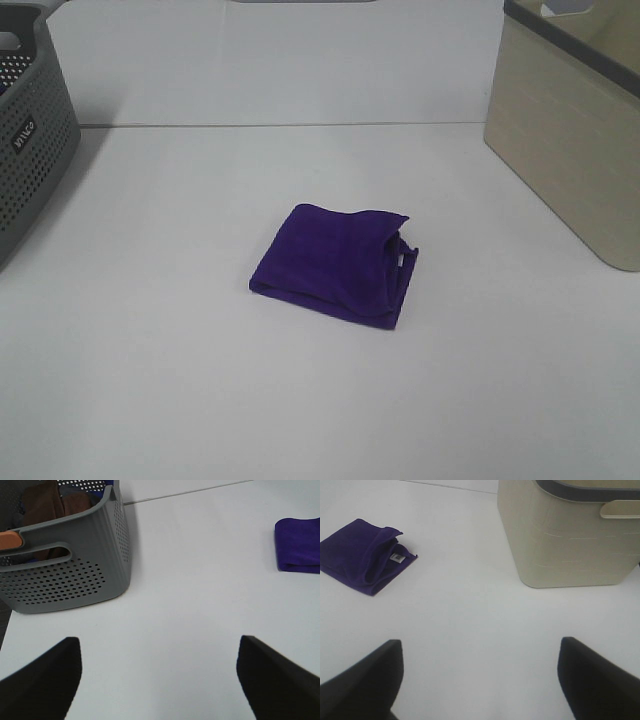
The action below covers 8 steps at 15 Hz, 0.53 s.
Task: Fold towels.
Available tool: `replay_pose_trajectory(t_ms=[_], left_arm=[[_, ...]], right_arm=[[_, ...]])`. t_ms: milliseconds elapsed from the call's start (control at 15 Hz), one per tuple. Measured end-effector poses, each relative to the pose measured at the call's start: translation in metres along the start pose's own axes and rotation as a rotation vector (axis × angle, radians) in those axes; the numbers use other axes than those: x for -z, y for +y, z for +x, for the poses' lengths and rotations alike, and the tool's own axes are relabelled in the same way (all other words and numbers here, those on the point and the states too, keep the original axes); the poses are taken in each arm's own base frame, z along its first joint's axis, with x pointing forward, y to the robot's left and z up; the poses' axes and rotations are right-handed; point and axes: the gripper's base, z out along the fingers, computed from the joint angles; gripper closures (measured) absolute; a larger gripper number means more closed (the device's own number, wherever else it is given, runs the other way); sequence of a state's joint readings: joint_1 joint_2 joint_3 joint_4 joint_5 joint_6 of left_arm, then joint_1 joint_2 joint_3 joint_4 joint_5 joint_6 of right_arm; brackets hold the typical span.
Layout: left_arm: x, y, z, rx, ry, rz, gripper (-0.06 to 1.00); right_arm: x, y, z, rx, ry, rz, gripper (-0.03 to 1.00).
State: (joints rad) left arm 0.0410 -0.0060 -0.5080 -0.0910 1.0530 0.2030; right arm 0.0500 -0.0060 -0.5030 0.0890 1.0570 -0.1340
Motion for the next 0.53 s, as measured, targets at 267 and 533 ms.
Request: replay_pose_trajectory(t_ms=[267, 533], left_arm=[[0.0000, 0.0000, -0.0001, 0.001, -0.001, 0.000, 0.17], [0.0000, -0.0015, -0.0004, 0.011, -0.004, 0.017, 0.17]], right_arm=[[0.0000, 0.0002, 0.0000, -0.001, 0.000, -0.002, 0.14], [0.0000, 0.0002, 0.0000, -0.001, 0.000, -0.003, 0.14]])
